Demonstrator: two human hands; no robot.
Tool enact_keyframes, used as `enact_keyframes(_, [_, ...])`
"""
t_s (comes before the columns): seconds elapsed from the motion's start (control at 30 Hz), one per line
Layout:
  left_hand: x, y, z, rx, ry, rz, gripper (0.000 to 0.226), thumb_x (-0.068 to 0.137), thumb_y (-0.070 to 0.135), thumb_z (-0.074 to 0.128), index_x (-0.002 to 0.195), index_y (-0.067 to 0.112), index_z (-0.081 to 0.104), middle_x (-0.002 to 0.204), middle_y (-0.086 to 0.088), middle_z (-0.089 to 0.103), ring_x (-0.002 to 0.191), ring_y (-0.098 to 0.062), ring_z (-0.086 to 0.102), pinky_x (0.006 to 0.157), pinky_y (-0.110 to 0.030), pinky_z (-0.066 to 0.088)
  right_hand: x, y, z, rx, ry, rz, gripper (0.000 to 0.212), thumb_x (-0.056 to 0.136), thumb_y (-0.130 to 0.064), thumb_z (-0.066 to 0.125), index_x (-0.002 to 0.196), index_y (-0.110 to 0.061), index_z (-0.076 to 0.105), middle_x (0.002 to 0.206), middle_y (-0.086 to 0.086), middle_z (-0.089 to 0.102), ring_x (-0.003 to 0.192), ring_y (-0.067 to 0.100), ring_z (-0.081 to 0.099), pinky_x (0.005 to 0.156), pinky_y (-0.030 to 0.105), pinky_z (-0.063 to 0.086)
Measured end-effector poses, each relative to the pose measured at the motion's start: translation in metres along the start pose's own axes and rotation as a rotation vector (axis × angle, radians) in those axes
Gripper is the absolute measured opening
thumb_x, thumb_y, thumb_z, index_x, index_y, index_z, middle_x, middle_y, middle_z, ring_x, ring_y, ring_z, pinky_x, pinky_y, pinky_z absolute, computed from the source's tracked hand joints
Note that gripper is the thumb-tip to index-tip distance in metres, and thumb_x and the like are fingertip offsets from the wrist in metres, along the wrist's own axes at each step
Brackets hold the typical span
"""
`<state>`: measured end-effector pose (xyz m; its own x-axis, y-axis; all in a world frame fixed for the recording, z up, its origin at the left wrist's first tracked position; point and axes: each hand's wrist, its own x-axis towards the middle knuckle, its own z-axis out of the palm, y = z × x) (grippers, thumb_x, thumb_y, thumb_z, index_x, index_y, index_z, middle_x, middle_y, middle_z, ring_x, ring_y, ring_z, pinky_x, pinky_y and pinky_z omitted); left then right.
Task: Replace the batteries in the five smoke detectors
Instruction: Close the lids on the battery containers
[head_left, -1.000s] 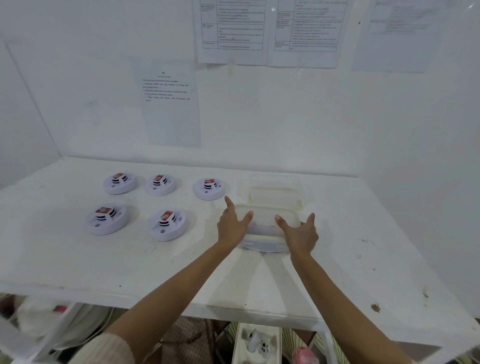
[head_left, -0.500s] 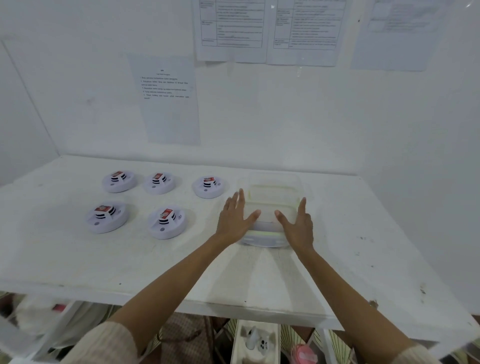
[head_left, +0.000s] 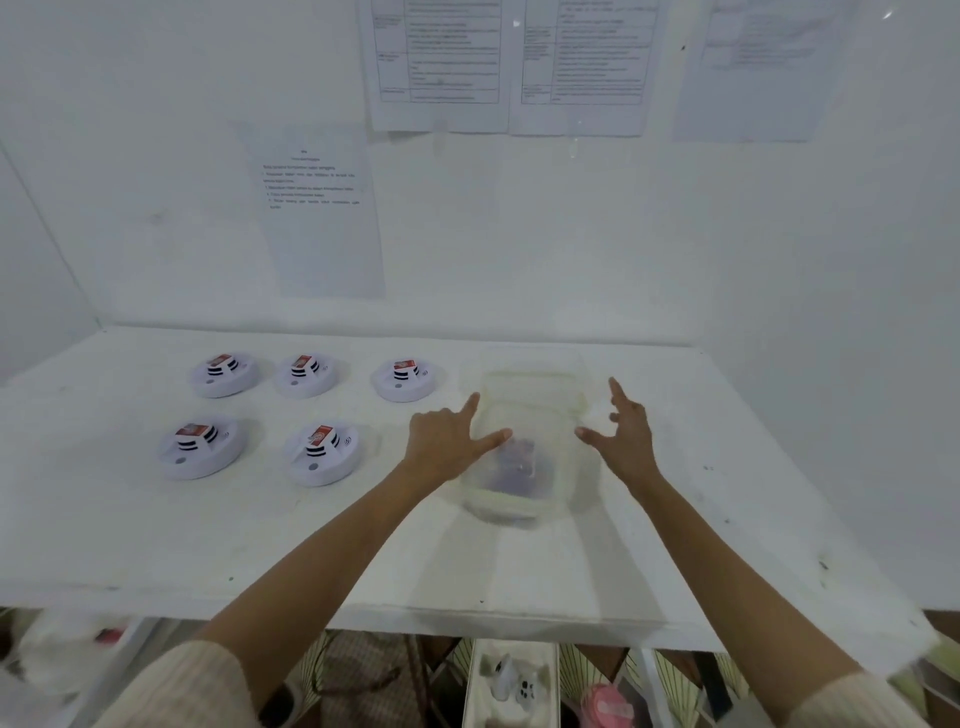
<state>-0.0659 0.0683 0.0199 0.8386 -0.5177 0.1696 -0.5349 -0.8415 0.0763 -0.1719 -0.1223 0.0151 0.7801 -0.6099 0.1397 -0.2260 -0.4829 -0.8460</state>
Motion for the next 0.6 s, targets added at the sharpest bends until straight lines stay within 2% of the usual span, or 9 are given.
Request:
enact_keyframes(0.07, [-0.008, 0.005, 0.008, -0.269, -0.119, -0.035, 0.068, 0.092, 0.061, 0.031, 0.148, 0.027, 0.015, 0.126, -0.014, 0.053, 0.114, -0.029, 0.052, 0.089, -0.036, 0.042, -0.010, -0.010, 0.011, 0.135, -0.008, 0.074, 0.068, 0.087, -0.018, 0.062, 0.145, -0.016, 0.025, 0.142, 0.015, 0.039, 0.121, 0.029, 0.048, 0.099, 0.032, 0.037])
enact_keyframes(0.13, [-0.010, 0.014, 0.013, -0.574, -0.241, -0.073, 0.063, 0.098, 0.047, 0.031, 0.150, 0.023, 0.004, 0.148, -0.018, 0.026, 0.134, -0.032, 0.032, 0.108, -0.040, 0.028, -0.025, -0.017, 0.031, 0.137, -0.085, 0.074, 0.065, 0.092, -0.023, 0.054, 0.147, -0.016, 0.019, 0.149, 0.012, 0.032, 0.130, 0.027, 0.039, 0.105, 0.033, 0.032])
enact_keyframes(0.23, [-0.012, 0.029, 0.011, -0.755, -0.257, -0.137, 0.061, 0.102, 0.030, 0.028, 0.148, 0.015, -0.008, 0.156, -0.017, 0.004, 0.143, -0.028, 0.013, 0.112, -0.034, 0.015, -0.042, -0.023, 0.052, 0.059, -0.103, 0.050, 0.074, 0.093, -0.029, 0.052, 0.148, -0.013, 0.005, 0.154, 0.013, 0.014, 0.141, 0.024, 0.020, 0.110, 0.032, 0.022])
enact_keyframes(0.3, [-0.016, 0.036, 0.008, -0.847, -0.224, -0.210, 0.066, 0.101, 0.032, 0.031, 0.147, 0.012, -0.012, 0.157, -0.014, 0.006, 0.143, -0.028, 0.016, 0.112, -0.034, 0.017, -0.045, -0.025, 0.054, 0.098, -0.047, 0.125, 0.083, 0.089, -0.033, 0.058, 0.148, -0.012, 0.004, 0.151, 0.016, 0.015, 0.137, 0.029, 0.026, 0.107, 0.033, 0.026])
enact_keyframes(0.43, [-0.018, 0.038, 0.004, -0.889, -0.196, -0.280, 0.091, 0.093, 0.044, 0.049, 0.146, 0.007, -0.014, 0.149, -0.018, 0.030, 0.136, -0.032, 0.032, 0.106, -0.034, 0.028, -0.046, -0.027, 0.053, 0.105, -0.020, 0.198, 0.090, 0.087, -0.040, 0.059, 0.148, -0.009, 0.000, 0.147, 0.018, 0.031, 0.134, 0.032, 0.033, 0.106, 0.035, 0.029])
enact_keyframes(0.5, [-0.020, 0.038, 0.002, -0.889, -0.184, -0.298, 0.092, 0.091, 0.044, 0.052, 0.147, 0.009, -0.012, 0.145, -0.018, 0.037, 0.132, -0.032, 0.038, 0.103, -0.032, 0.031, -0.047, -0.030, 0.052, 0.062, -0.034, 0.206, 0.087, 0.089, -0.042, 0.054, 0.148, -0.010, -0.002, 0.144, 0.019, 0.038, 0.131, 0.034, 0.038, 0.104, 0.035, 0.033])
enact_keyframes(0.6, [-0.018, 0.040, 0.003, -0.859, -0.200, -0.281, 0.087, 0.093, 0.044, 0.049, 0.148, 0.011, -0.009, 0.146, -0.018, 0.036, 0.132, -0.032, 0.037, 0.104, -0.034, 0.031, -0.044, -0.029, 0.049, 0.074, -0.045, 0.232, 0.082, 0.091, -0.039, 0.053, 0.148, -0.009, 0.003, 0.142, 0.019, 0.040, 0.130, 0.033, 0.039, 0.104, 0.035, 0.032])
